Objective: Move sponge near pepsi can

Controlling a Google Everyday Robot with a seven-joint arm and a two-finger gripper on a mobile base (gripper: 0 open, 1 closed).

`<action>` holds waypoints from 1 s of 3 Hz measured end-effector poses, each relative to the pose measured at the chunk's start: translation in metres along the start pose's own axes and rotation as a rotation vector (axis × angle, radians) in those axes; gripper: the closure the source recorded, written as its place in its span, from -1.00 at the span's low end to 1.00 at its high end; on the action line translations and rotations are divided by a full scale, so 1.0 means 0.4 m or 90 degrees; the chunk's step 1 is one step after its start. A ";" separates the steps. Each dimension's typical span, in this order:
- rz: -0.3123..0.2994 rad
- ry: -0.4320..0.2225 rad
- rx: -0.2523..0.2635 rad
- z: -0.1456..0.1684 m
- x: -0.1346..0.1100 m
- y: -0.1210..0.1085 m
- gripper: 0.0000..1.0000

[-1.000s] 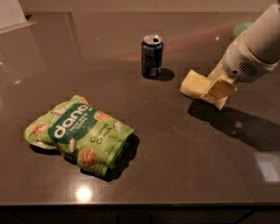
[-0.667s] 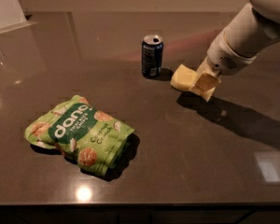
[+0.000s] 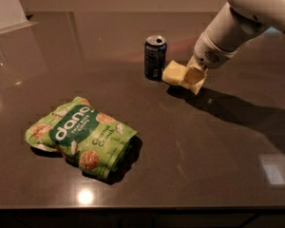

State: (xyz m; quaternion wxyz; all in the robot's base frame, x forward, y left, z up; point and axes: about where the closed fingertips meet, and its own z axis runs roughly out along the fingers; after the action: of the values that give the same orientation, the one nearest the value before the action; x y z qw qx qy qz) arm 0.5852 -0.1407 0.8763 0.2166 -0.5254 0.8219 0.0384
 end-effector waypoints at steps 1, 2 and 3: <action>0.000 0.003 0.000 0.034 -0.023 -0.025 0.19; -0.001 0.004 -0.001 0.036 -0.024 -0.023 -0.28; -0.003 0.004 -0.002 0.038 -0.026 -0.020 -0.76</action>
Offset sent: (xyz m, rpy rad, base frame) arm 0.0142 0.0064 -0.0061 -0.0044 0.0016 -0.0005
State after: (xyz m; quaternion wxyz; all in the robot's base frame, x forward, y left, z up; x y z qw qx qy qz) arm 0.6008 -0.1312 0.8681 0.2132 -0.5276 0.8214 0.0375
